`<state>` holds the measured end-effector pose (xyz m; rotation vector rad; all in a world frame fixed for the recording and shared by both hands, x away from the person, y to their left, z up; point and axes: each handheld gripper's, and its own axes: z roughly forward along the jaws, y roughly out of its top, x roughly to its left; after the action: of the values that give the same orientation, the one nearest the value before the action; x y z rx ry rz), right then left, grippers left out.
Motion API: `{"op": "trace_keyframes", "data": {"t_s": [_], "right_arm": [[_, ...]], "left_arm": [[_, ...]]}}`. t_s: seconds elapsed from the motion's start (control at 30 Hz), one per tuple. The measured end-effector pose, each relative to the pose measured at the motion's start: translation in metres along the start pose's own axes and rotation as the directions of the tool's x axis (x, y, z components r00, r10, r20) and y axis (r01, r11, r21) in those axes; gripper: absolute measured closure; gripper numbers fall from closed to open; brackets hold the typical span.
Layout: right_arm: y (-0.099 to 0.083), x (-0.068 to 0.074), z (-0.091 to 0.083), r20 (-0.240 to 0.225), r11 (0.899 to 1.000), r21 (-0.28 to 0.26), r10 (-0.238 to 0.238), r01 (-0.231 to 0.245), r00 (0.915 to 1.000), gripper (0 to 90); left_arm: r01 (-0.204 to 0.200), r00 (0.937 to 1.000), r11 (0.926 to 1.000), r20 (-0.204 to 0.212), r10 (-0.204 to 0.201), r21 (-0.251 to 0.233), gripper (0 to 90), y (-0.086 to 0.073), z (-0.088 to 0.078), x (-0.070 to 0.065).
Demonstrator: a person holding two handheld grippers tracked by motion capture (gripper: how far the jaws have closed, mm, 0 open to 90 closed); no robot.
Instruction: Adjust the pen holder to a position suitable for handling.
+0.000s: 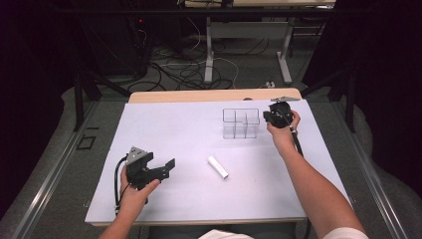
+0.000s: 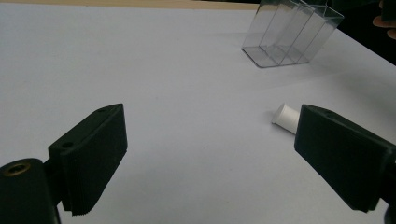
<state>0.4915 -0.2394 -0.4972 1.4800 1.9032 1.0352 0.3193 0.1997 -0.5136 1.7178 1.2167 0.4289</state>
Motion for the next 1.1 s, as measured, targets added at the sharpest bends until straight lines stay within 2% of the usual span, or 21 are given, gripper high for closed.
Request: {"op": "trace_keyframes", "data": {"t_s": [0.07,0.3,0.43,0.5,0.8,0.9,1.1], "right_arm": [[-0.001,0.000,0.007,-0.018,1.000,-0.003,0.008,-0.008,0.9998,89.4],[-0.005,0.000,0.017,-0.029,1.000,0.014,0.004,-0.004,0.9996,89.3],[-0.005,0.004,0.019,-0.047,1.000,0.001,-0.010,0.010,0.9988,89.8],[-0.005,0.005,0.018,-0.036,1.000,0.003,-0.015,0.015,0.9993,89.9],[-0.004,0.007,0.019,-0.037,1.000,-0.005,-0.022,0.022,0.9991,90.0],[-0.004,0.008,0.020,-0.044,1.000,-0.004,-0.010,0.010,0.9990,90.0],[-0.006,0.018,0.022,-0.061,1.000,-0.007,-0.017,0.017,0.9980,90.0]], "left_arm": [[0.000,1.0000,1.0000,-0.002,0.000,0.004,9.9,0.000,0.000,0.000],[-0.001,1.0000,1.0000,-0.007,0.001,0.006,10.2,-0.001,0.000,0.000],[0.001,0.9999,1.0000,-0.012,-0.001,0.009,10.4,-0.002,0.000,0.001],[0.004,0.9999,1.0000,-0.013,-0.004,0.006,10.4,-0.002,0.000,0.001],[-0.001,1.0000,0.9999,-0.009,0.001,0.013,10.6,-0.002,0.002,-0.001],[-0.004,0.9999,0.9999,-0.009,0.004,0.012,10.6,-0.002,0.002,-0.001],[-0.003,0.9999,0.9999,-0.010,0.003,0.013,10.8,-0.002,0.002,-0.001]]}}
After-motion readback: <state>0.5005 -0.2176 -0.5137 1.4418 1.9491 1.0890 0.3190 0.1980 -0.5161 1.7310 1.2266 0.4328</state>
